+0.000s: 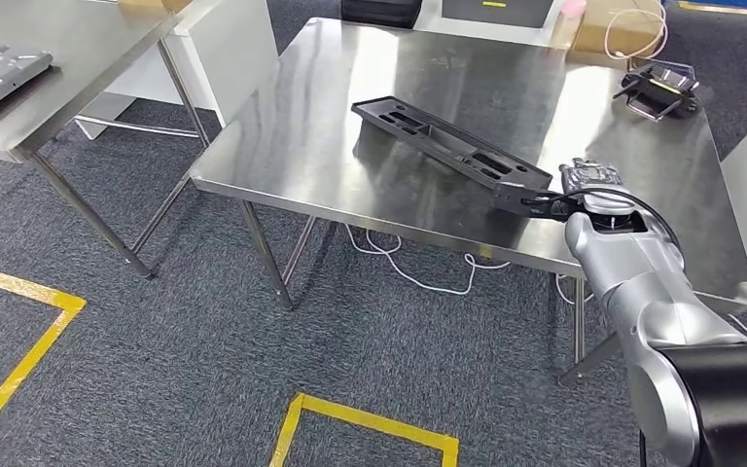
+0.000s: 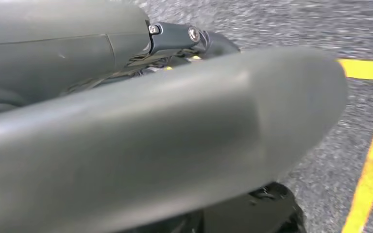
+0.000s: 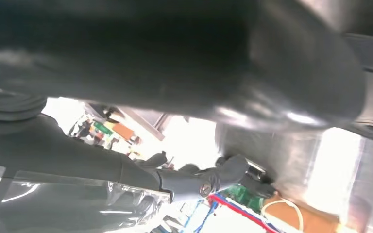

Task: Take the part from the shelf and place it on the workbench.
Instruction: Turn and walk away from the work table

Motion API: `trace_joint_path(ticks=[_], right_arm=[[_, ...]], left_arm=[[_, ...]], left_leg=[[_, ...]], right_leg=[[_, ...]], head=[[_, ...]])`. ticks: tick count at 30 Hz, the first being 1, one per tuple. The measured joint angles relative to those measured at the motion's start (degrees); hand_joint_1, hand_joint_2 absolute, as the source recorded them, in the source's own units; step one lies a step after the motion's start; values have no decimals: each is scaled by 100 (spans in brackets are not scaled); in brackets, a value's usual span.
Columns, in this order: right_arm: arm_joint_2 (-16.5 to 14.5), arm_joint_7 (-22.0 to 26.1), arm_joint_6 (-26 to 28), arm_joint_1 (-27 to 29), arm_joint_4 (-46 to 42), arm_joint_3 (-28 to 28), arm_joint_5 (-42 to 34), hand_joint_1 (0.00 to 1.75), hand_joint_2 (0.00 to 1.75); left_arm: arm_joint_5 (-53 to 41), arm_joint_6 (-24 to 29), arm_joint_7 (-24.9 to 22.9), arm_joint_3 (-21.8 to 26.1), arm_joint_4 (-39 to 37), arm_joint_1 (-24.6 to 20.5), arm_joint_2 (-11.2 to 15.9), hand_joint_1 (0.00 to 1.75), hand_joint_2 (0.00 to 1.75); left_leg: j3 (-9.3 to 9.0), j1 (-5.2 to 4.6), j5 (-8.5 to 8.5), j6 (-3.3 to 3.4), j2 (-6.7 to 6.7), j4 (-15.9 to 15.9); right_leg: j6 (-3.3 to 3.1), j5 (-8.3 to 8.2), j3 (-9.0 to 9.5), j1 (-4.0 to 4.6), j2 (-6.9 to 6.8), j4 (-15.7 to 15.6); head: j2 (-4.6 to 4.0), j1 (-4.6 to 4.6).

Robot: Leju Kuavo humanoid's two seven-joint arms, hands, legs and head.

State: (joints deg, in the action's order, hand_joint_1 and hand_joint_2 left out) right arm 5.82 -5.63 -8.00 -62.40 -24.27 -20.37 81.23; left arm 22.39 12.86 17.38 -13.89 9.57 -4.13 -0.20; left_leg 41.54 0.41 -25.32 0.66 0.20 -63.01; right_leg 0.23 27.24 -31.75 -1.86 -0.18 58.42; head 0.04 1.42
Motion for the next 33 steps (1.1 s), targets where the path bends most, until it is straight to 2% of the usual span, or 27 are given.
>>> trace_joint_path(ticks=[1, 2, 3, 4, 5, 6, 8, 9, 11, 13, 14, 15, 17, 18, 19, 20, 21, 22, 24, 25, 26, 27, 28, 29, 30, 32, 33], right_arm=[[-6, -1, 0, -7, -13, -2, 2, 0, 0], [-8, -2, 0, -9, -19, -4, 4, 0, 0], [-9, -5, 0, -10, -21, -5, 6, 0, 0], [-9, -9, 0, -8, -21, -7, 7, 0, 0], [-9, -15, 0, -7, -21, -7, 8, 0, 0], [-9, -28, 3, -8, -21, -7, 8, 0, 0], [-7, -65, 10, -6, -30, -7, 7, 0, 0], [-4, -90, 14, -4, -34, -7, 8, 0, 0], [1, -151, 18, 16, -37, -8, 15, 0, 0], [23, -222, 35, 65, -32, -10, 32, 0, 0], [41, -251, 44, 88, -28, -10, 42, 0, 0], [69, -279, 50, 112, -21, -12, 53, 0, 0], [109, -310, 52, 162, -8, -13, 68, 0, 0], [124, -323, 54, 203, 2, -16, 74, 0, 0], [130, -334, 57, 247, 11, -23, 81, 0, 0], [135, -345, 63, 293, 20, -31, 90, 0, 0], [137, -355, 72, 330, 26, -39, 101, 0, 0], [137, -361, 85, 357, 27, -44, 110, 0, 0], [126, -380, 131, 394, 19, -48, 126, 0, 0], [120, -393, 155, 416, 14, -49, 131, 0, 0], [111, -409, 174, 447, 10, -51, 134, 0, 0], [103, -426, 186, 483, 8, -54, 134, 0, 0], [92, -437, 189, 511, 9, -57, 135, 0, 0], [77, -448, 192, 537, 9, -59, 136, 0, 0], [64, -454, 195, 555, 10, -61, 136, 0, 0], [46, -459, 199, 586, 10, -63, 137, 0, 0], [40, -460, 199, 601, 10, -63, 137, 0, 0]], left_arm=[[1, 0, -1, 1, 1, 1, -1, 0, 0], [2, 1, -1, 2, 1, 1, -1, 0, 0], [4, 1, -3, 4, 1, 1, -1, 0, 0], [5, 1, -4, 5, 1, 0, -1, 0, 0], [6, 0, -6, 7, 1, -1, -2, 0, 0], [7, -1, -7, 10, 2, -4, -2, 0, 0], [12, -1, -7, 23, 8, -17, 4, 0, 0], [14, -4, -7, 28, 11, -21, 7, 0, 0], [14, -13, -1, 33, 13, -23, 11, 0, 0], [14, -20, 10, 37, 13, -27, 12, 0, 0], [14, -22, 15, 39, 13, -32, 11, 0, 0], [15, -25, 19, 41, 13, -35, 9, 0, 0], [15, -29, 19, 47, 14, -37, 8, 0, 0], [15, -31, 16, 51, 14, -36, 9, 0, 0], [15, -32, 10, 54, 14, -35, 8, 0, 0], [15, -33, 2, 56, 14, -36, 7, 0, 0], [15, -33, -7, 57, 14, -36, 5, 0, 0], [18, -33, -16, 58, 14, -36, 3, 0, 0], [30, -28, -25, 65, 15, -37, -1, 0, 0], [37, -25, -27, 69, 15, -36, -2, 0, 0], [40, -21, -28, 74, 15, -32, -2, 0, 0], [41, -19, -29, 78, 14, -24, -1, 0, 0], [42, -16, -31, 80, 14, -18, 3, 0, 0], [42, -16, -32, 82, 14, -9, 4, 0, 0], [43, -15, -33, 84, 14, -2, 5, 0, 0], [43, -15, -34, 84, 14, 4, 1, 0, 0], [43, -15, -35, 84, 14, 4, 0, 0, 0]], left_leg=[[84, 13, -308, -32, -4, -364], [147, 25, -522, -56, -8, -734], [163, 34, -618, -70, -8, -1019], [106, 39, -585, -72, -8, -1140], [-38, 41, -468, -63, -8, -1073], [-304, 40, -344, -35, -12, -788], [-901, 19, -318, 39, -30, -7], [-1111, -1, -361, 75, -41, 294], [-1196, -53, -384, 138, -52, 494], [-1134, -50, -229, 227, -30, 577], [-1084, -41, -140, 274, -17, 618], [-1013, -34, -46, 310, -6, 650], [-834, -56, 91, 353, -4, 647], [-734, -66, 165, 357, -3, 644], [-638, -71, 235, 358, -1, 639], [-540, -76, 308, 350, 1, 635], [-453, -79, 377, 338, 2, 631], [-380, -81, 439, 319, 4, 626], [-273, -96, 560, 266, 10, 622], [-247, -102, 614, 240, 15, 626], [-229, -104, 674, 216, 17, 641], [-215, -102, 724, 194, 14, 663], [-183, -94, 716, 167, 4, 666], [-129, -82, 592, 129, -11, 578], [-50, -64, 370, 86, -24, 363], [149, -9, -188, 1, -35, -397], [217, 22, -355, -32, -35, -757]], right_leg=[[-36, -64, -77, 9, 0, 2], [-46, -128, -153, 20, 0, 5], [-46, -190, -230, 27, 0, 8], [-38, -248, -303, 32, 1, 10], [-24, -302, -370, 36, 2, 11], [-4, -354, -427, 36, 5, 12], [56, -446, -503, 41, 2, 11], [96, -492, -520, 41, -5, 2], [182, -592, -528, 28, -21, -44], [232, -599, -579, 38, -19, -54], [219, -497, -638, 50, -15, 21], [180, -280, -732, 60, -10, 241], [104, 204, -923, 59, -4, 908], [104, 355, -977, 58, -3, 1256], [141, 369, -954, 58, -2, 1444], [198, 291, -842, 58, -2, 1468], [256, 164, -634, 58, -2, 1284], [287, 84, -364, 59, -3, 937], [260, 126, 169, 108, 4, 147], [231, 185, 308, 134, 9, -97], [203, 198, 361, 165, 12, -214], [175, 157, 313, 150, 10, -234], [148, 108, 289, 119, 2, -250], [95, 49, 252, 85, -7, -261], [49, 0, 214, 46, -16, -269], [-10, -72, 137, 26, -27, -241], [-7, -94, 93, 23, -31, -221]], head=[[0, 9], [0, 13], [0, 14], [0, 18], [0, 16], [0, 17], [0, 12], [0, 10], [0, 14], [0, 18], [0, 5], [0, -5], [0, -23], [0, -27], [0, -28], [0, -32], [0, -33], [0, -36], [0, -31], [0, -28], [0, -21], [0, -19], [0, -21], [0, -15], [0, -11], [0, 2], [0, 3]])
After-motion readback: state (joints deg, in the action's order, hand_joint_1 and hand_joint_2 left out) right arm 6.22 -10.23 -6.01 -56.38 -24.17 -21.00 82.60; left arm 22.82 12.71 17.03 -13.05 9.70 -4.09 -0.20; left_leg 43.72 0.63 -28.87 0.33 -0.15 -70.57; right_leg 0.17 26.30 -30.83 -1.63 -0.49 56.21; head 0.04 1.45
